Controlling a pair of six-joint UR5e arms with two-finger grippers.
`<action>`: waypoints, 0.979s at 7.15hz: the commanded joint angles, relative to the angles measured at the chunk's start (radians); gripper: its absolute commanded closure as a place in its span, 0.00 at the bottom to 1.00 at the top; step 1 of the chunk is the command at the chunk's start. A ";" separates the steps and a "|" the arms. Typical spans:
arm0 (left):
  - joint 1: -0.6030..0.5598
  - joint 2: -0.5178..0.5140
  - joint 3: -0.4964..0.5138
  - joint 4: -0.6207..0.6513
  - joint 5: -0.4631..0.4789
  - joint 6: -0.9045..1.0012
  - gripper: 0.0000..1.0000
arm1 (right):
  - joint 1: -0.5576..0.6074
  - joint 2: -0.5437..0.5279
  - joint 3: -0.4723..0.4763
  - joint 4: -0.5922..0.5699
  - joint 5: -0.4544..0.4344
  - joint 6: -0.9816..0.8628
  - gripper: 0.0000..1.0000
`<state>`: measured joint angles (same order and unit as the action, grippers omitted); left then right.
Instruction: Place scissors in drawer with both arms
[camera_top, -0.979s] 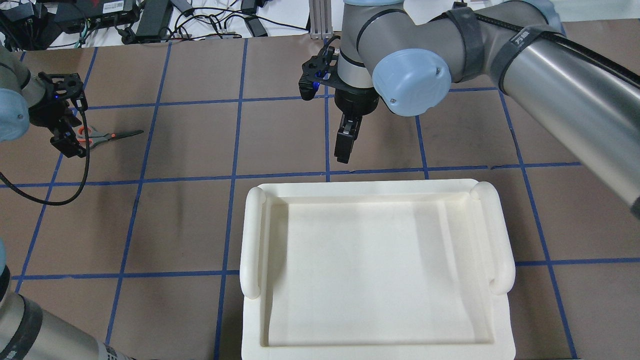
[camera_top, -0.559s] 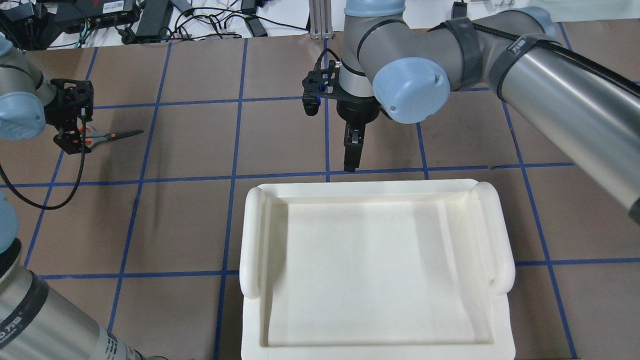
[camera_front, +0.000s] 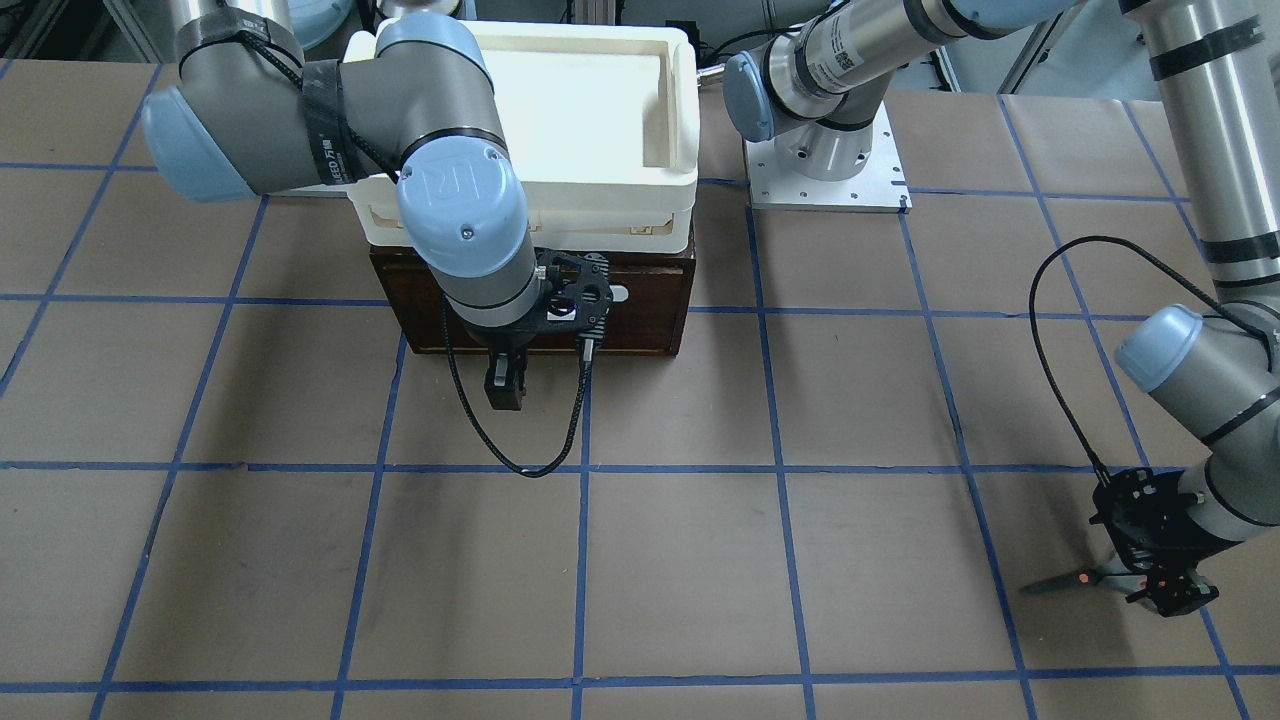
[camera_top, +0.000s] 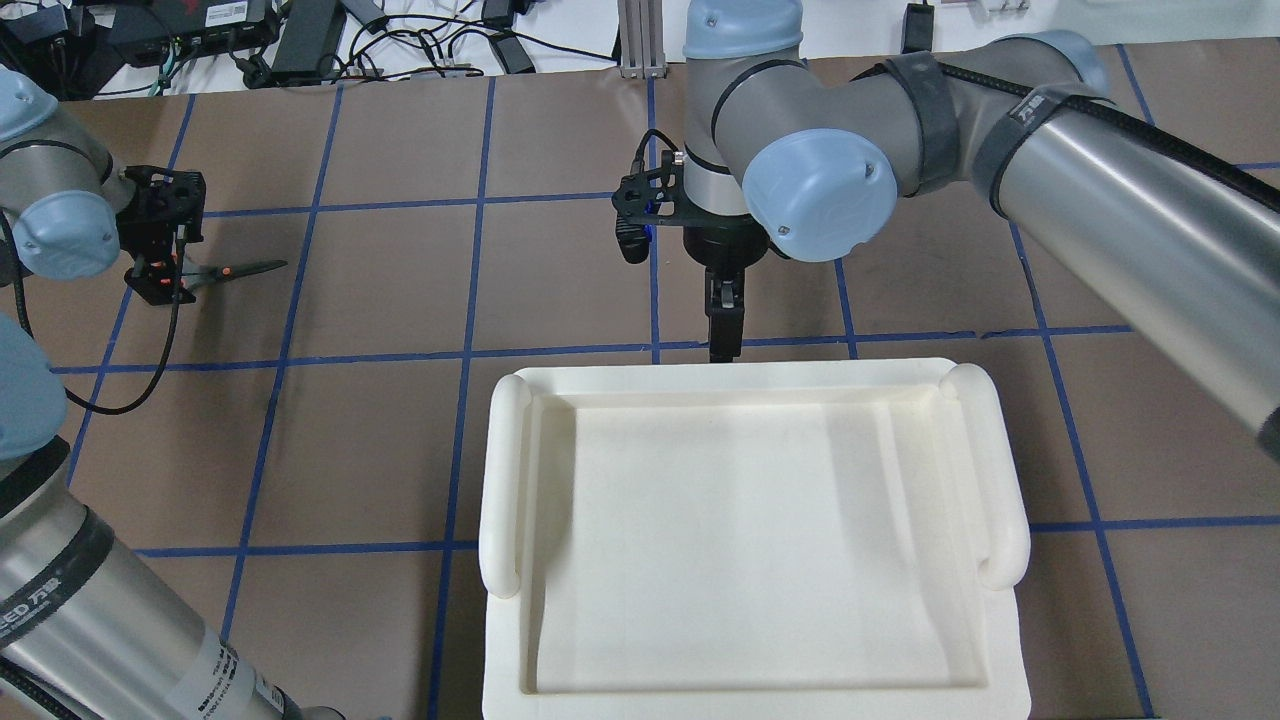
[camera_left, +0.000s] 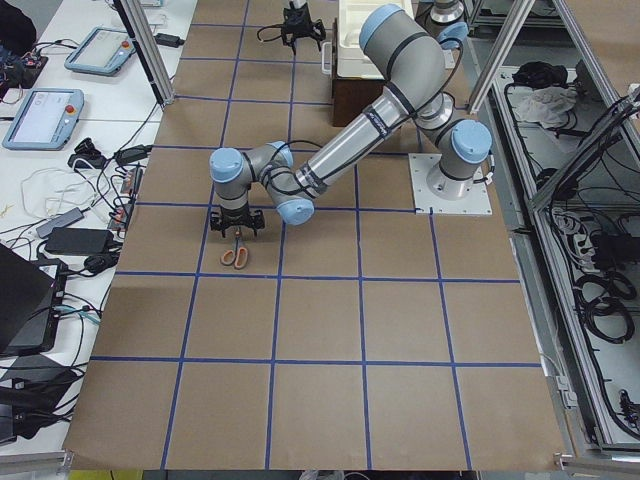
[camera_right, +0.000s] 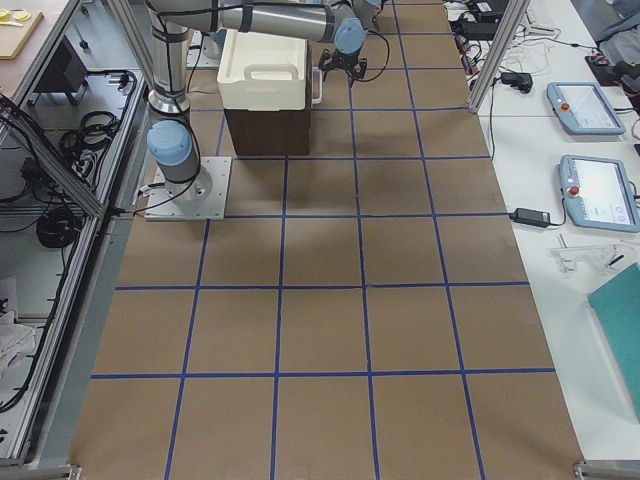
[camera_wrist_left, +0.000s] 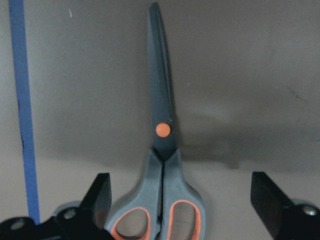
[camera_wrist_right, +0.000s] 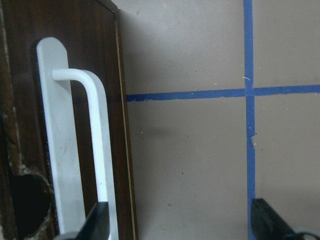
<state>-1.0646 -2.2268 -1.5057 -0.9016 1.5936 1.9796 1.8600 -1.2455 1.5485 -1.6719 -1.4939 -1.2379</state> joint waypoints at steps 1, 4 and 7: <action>0.002 -0.027 0.002 0.007 -0.044 0.015 0.00 | 0.014 0.011 -0.004 0.003 -0.002 0.009 0.00; 0.002 -0.034 0.002 0.010 -0.044 0.016 0.00 | 0.018 0.012 -0.002 0.023 -0.003 0.011 0.00; 0.003 -0.039 0.013 0.012 -0.041 0.030 0.00 | 0.019 0.011 0.010 0.026 -0.005 0.011 0.00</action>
<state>-1.0620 -2.2634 -1.4998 -0.8900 1.5517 2.0048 1.8780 -1.2341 1.5548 -1.6465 -1.4975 -1.2272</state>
